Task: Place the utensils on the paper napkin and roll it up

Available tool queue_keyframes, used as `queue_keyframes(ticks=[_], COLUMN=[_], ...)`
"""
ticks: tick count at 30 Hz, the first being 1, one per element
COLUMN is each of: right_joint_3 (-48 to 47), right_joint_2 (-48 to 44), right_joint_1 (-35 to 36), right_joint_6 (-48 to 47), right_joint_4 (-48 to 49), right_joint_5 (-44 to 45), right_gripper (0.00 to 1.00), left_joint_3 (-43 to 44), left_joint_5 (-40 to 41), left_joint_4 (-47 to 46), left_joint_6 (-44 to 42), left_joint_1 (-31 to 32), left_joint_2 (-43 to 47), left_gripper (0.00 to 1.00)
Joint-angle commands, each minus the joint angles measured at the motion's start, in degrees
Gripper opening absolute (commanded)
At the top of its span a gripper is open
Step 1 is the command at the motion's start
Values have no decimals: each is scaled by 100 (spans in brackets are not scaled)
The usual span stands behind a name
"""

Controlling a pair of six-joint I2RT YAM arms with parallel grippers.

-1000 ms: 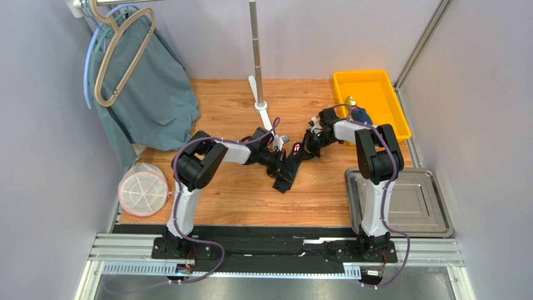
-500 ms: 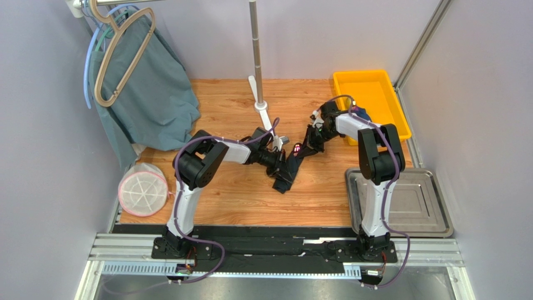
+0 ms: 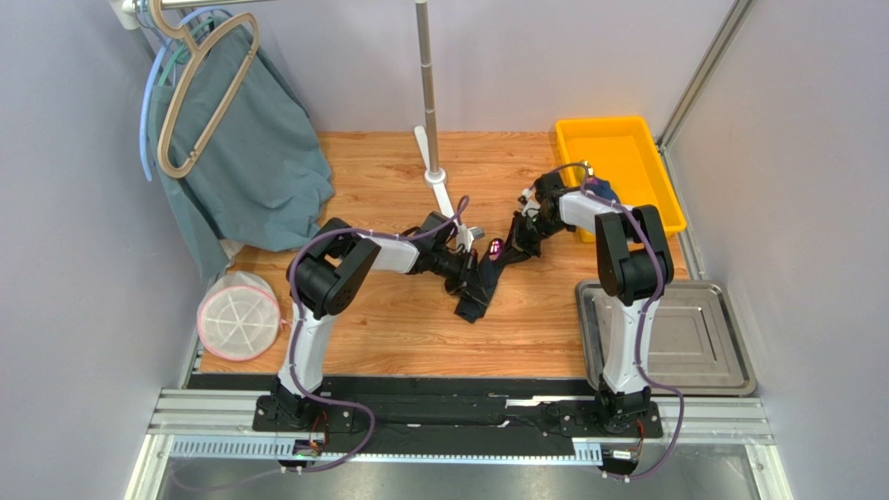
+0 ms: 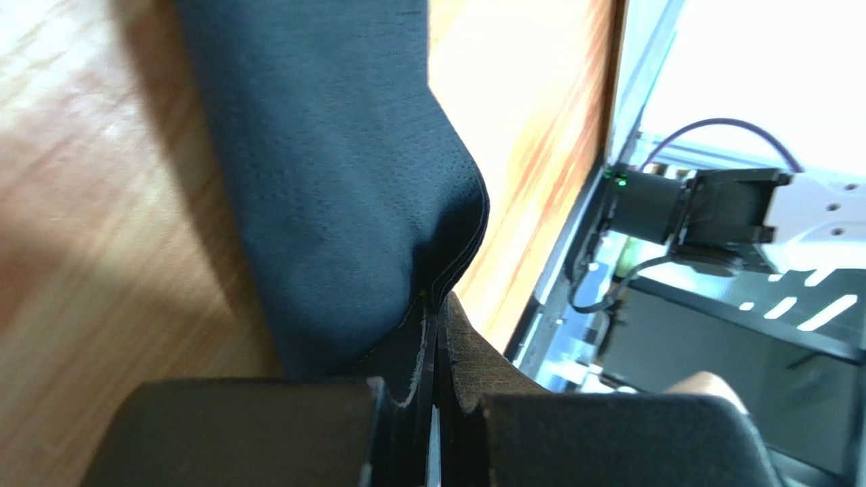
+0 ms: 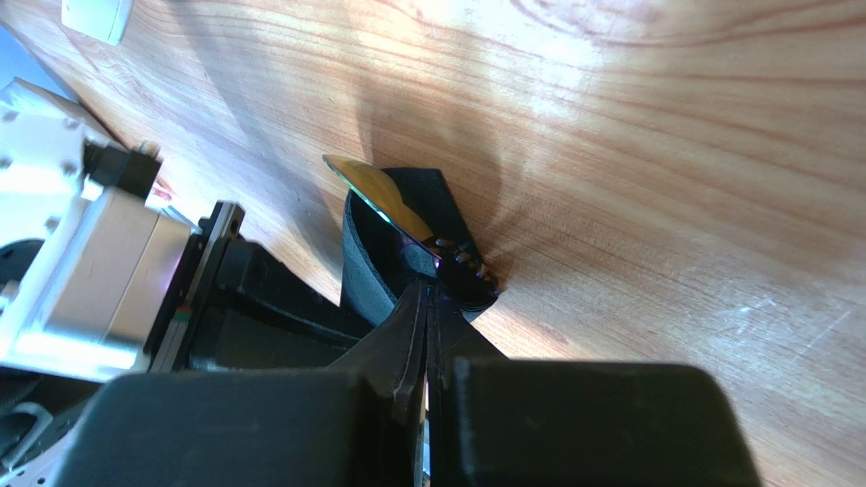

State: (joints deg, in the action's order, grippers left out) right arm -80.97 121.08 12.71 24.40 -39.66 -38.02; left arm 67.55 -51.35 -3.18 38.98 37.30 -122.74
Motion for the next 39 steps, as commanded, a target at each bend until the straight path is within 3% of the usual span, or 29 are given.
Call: queue_keyframes(ticks=[1, 19, 29, 34, 39], right_joint_3=[64, 116, 99, -24, -366], right_joint_2=[250, 223, 109, 39, -250], right_joint_1=[21, 39, 47, 47, 56], right_joint_6=[-58, 12, -93, -208, -313], right_joint_4=[134, 125, 81, -7, -269], right_joint_5=[559, 884, 831, 586, 155], right_gripper=[0, 0, 0, 0, 2], left_joint_3=[39, -31, -136, -119, -75], left_joint_5=[328, -262, -199, -235, -261], left_joint_4=[81, -412, -341, -210, -113], left_joint_6=[-532, -602, -251, -356, -312], left_joint_1=[137, 392, 217, 172, 129], left_joint_2=[285, 505, -145, -163, -312], left_gripper=[0, 0, 0, 0, 7])
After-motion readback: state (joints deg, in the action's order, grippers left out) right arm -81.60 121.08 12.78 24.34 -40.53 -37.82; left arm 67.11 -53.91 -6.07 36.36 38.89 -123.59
